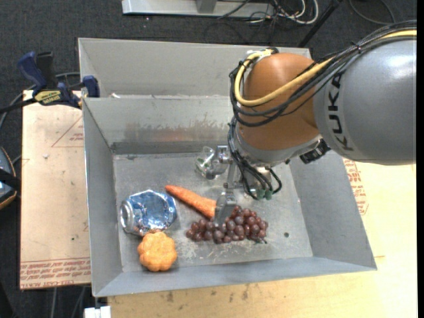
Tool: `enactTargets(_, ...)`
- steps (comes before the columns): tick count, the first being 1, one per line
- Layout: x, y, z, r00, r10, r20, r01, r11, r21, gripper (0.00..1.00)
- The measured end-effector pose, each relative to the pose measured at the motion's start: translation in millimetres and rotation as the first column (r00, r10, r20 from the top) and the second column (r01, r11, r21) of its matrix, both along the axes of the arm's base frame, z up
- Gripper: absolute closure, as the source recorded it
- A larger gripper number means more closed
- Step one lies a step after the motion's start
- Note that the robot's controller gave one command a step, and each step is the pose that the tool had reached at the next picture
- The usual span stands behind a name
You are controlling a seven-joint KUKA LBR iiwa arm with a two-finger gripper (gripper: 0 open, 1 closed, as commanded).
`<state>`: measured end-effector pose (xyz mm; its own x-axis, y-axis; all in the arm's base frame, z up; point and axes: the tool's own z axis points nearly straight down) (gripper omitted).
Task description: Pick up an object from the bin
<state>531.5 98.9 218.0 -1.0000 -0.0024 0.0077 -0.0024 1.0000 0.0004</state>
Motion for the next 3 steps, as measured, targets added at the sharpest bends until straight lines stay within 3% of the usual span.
enactTargets(1, 1.7, -1, 4, 1.000, -0.003, 0.008, 0.003, 1.000, 0.001, 0.00)
enactTargets(2, -1.0, -16, -57, 0.994, -0.104, 0.010, 0.104, 0.995, 0.001, 0.00)
enactTargets(3, -7.7, -27, -79, 0.970, -0.241, 0.003, 0.241, 0.970, -0.001, 0.00)
